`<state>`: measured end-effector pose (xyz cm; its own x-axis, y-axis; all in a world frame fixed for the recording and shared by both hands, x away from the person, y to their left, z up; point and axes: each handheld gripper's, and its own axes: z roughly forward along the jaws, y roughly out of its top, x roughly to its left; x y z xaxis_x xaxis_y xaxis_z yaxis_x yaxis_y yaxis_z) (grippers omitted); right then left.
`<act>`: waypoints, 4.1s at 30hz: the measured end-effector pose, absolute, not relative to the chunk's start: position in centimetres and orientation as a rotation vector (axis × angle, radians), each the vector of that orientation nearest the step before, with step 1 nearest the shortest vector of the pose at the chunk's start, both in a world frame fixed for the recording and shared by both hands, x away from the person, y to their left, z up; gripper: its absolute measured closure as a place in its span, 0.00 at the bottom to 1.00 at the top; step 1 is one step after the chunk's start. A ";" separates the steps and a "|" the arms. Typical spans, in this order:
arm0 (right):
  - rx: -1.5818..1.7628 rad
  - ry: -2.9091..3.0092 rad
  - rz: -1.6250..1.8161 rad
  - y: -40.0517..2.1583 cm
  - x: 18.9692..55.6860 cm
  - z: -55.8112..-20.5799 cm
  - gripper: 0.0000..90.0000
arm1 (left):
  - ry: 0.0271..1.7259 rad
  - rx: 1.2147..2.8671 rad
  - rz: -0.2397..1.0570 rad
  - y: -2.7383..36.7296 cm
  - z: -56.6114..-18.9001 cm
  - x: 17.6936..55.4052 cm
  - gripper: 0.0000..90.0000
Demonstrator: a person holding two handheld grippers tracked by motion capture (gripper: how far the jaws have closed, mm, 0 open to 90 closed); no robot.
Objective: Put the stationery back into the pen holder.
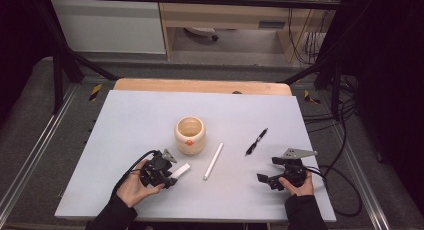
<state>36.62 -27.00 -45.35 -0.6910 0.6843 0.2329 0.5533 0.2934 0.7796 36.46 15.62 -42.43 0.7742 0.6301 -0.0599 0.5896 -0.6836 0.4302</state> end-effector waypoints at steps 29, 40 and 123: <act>1.154 2.410 1.358 -27.0 36.6 -45.3 0.01 | 0.898 2.483 0.092 16.1 -41.4 36.2 0.75; 1.104 2.414 1.344 -26.4 36.5 -45.0 0.01 | 0.862 2.452 0.036 16.3 -40.9 36.0 0.75; -0.226 2.186 0.620 -12.0 33.6 -40.8 0.06 | 0.698 2.418 -0.103 9.1 -37.1 38.3 0.75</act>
<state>33.57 -12.02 -40.81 -0.6373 0.0488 -0.7691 -0.3623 0.8619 0.3549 38.30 9.07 -37.11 0.8579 0.4579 -0.2329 0.5057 -0.6731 0.5396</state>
